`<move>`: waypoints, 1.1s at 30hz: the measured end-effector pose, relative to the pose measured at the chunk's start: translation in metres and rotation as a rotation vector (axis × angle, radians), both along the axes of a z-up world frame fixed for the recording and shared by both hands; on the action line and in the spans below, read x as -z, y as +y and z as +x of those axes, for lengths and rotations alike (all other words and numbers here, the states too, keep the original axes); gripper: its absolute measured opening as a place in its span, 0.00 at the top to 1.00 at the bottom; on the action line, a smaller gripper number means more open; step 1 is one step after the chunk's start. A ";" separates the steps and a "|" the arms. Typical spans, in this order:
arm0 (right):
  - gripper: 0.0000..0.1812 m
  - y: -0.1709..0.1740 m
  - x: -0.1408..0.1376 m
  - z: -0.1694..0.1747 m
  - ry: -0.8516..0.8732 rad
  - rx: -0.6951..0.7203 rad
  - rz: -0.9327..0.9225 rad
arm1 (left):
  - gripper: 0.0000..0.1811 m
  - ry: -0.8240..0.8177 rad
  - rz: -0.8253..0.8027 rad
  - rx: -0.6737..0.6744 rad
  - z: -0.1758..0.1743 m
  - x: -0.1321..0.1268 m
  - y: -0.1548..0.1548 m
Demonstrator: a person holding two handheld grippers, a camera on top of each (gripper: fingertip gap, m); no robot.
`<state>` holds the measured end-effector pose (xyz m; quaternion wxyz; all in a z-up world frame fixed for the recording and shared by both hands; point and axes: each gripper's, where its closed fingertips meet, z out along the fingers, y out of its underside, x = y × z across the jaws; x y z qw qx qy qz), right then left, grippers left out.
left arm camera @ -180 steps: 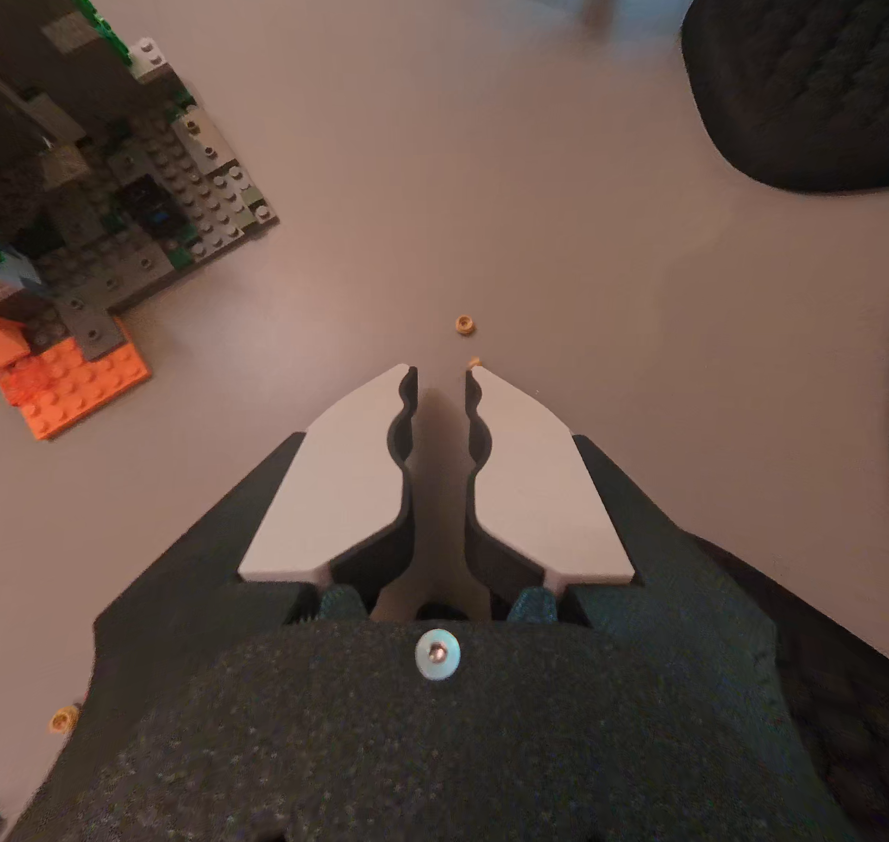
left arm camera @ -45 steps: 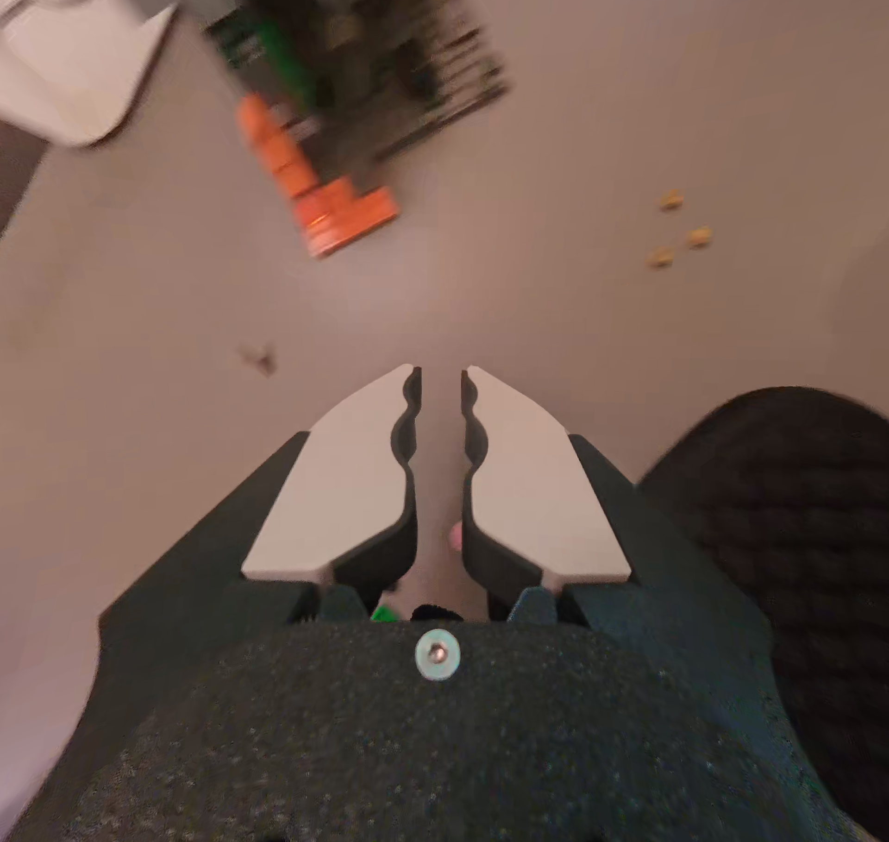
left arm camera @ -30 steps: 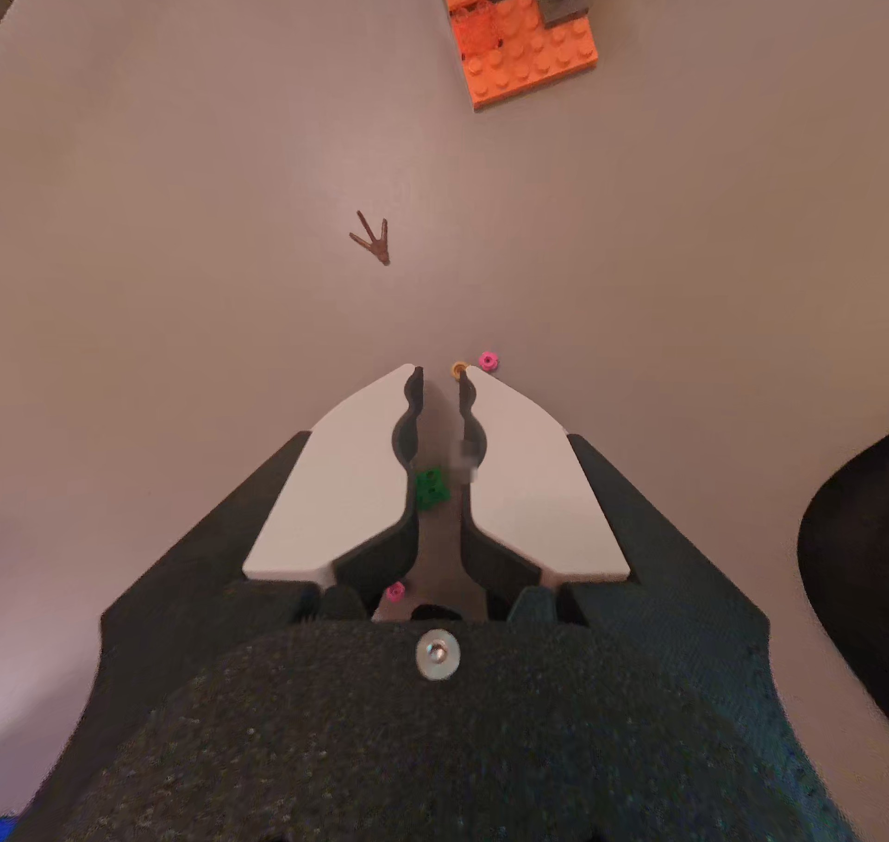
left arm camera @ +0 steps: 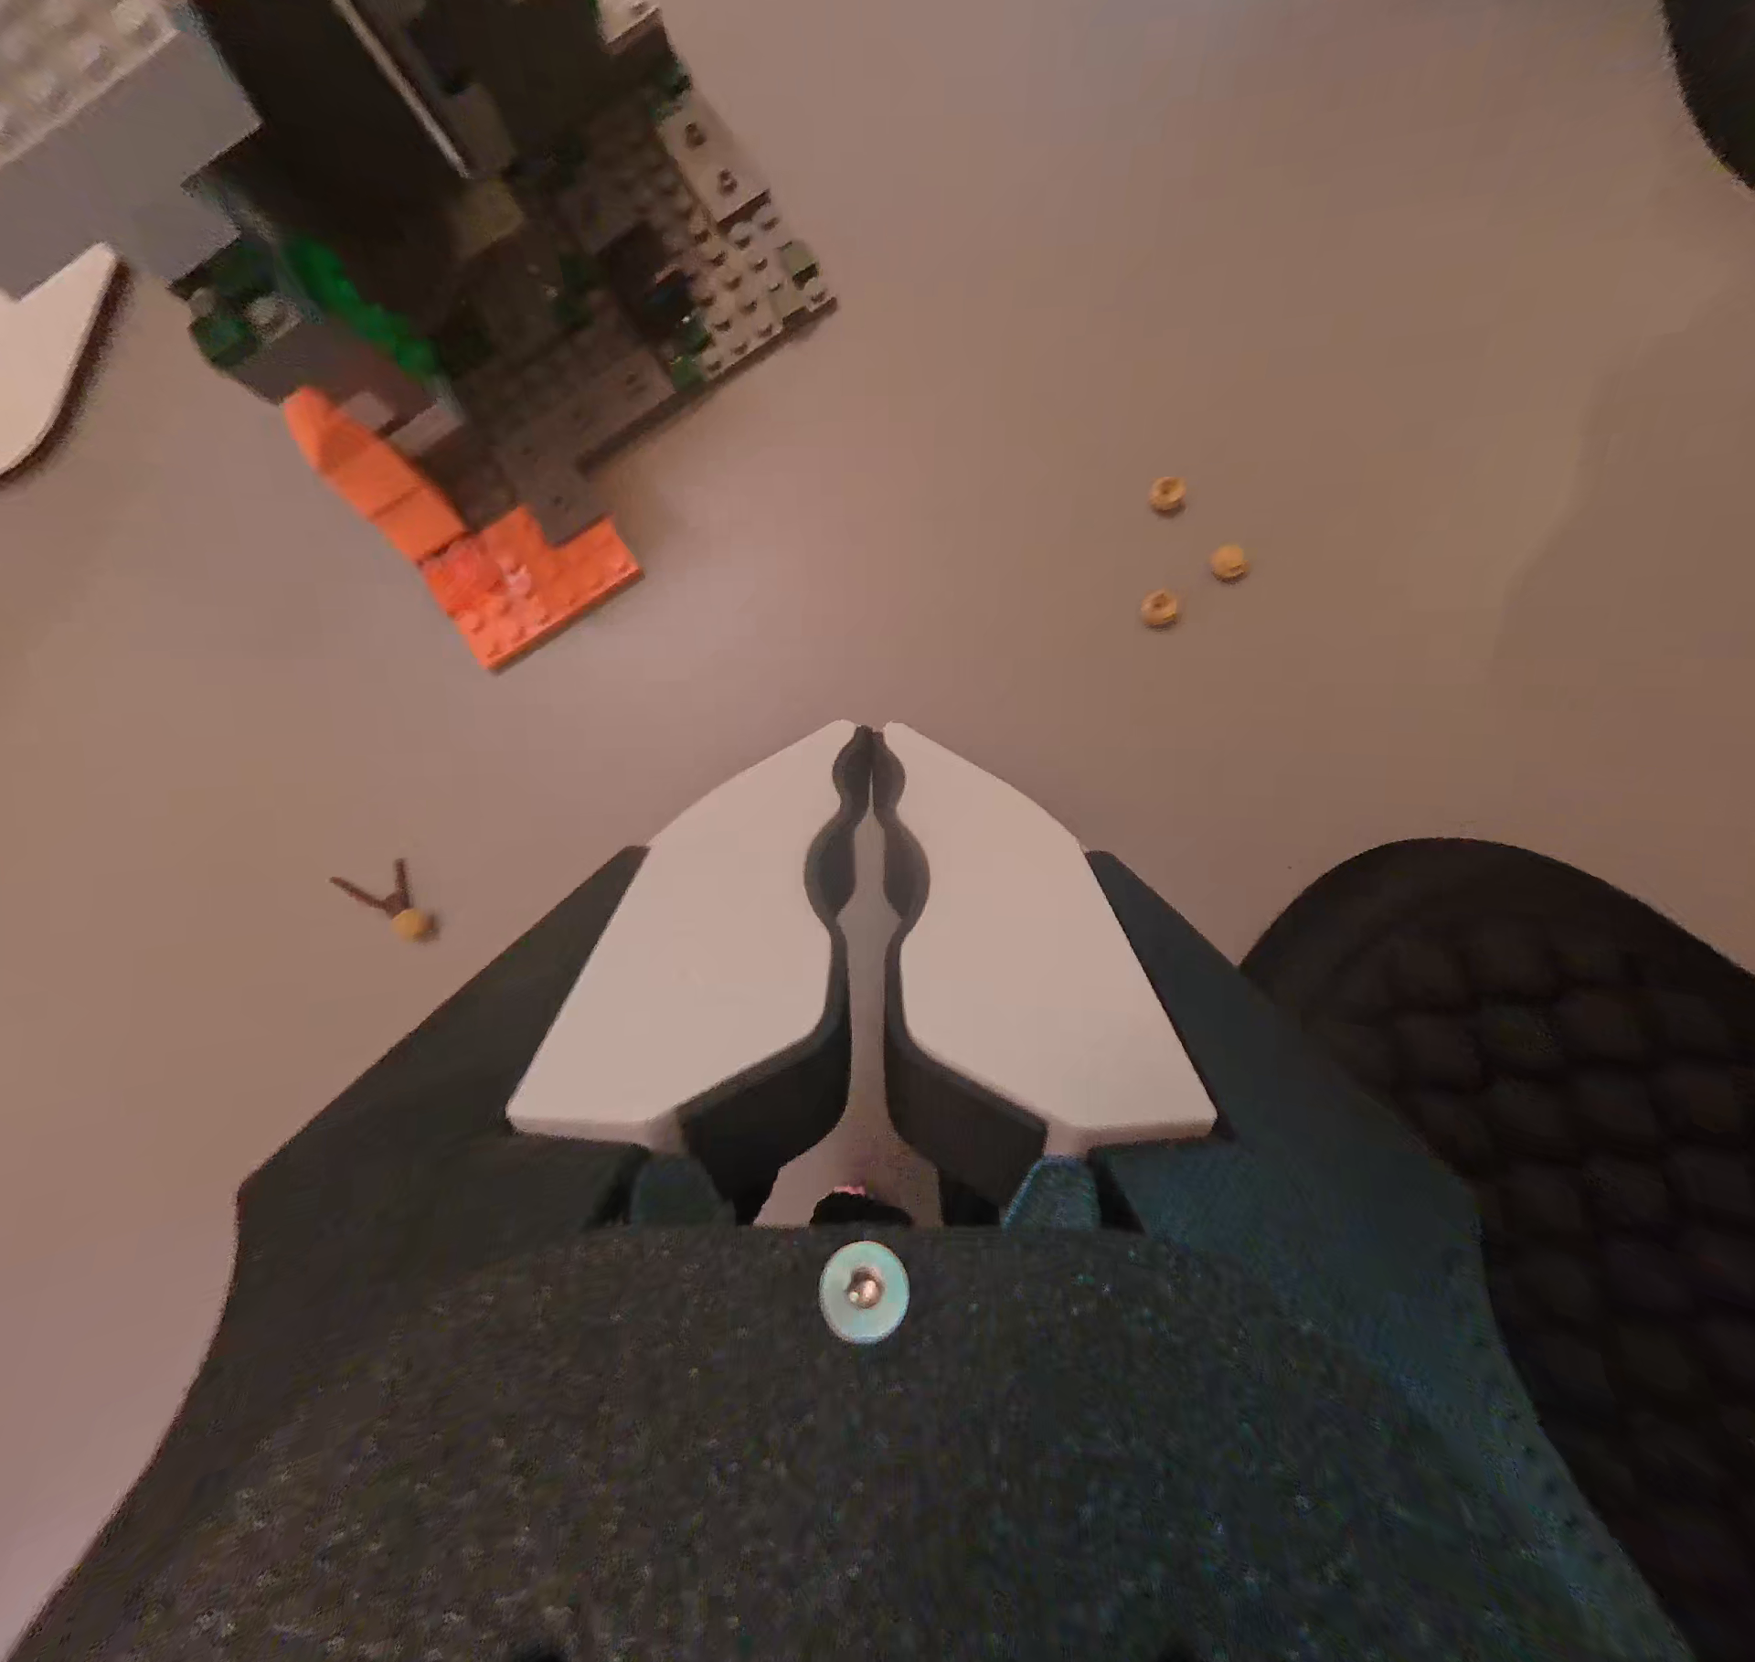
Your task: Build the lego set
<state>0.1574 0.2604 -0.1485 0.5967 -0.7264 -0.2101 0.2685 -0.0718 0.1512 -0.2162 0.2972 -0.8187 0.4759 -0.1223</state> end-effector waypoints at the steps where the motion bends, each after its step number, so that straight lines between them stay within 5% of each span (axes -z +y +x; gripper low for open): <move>1: 1.00 0.000 -0.001 0.000 0.001 0.000 0.002 | 1.00 -0.003 0.002 0.006 0.002 -0.001 -0.001; 9: 1.00 -0.001 -0.004 0.000 0.006 -0.001 0.010 | 0.87 0.029 0.013 -0.011 -0.026 -0.004 0.000; 20: 1.00 -0.001 -0.003 -0.001 0.005 -0.004 0.006 | 0.89 0.136 -0.065 -0.038 -0.075 0.019 0.001; 23: 1.00 -0.001 -0.001 -0.001 0.006 -0.008 -0.001 | 1.00 0.117 -0.048 -0.102 -0.092 0.011 0.012; 33: 1.00 -0.001 0.002 -0.003 0.000 -0.014 -0.010 | 0.91 0.064 -0.004 -0.250 -0.107 0.019 0.058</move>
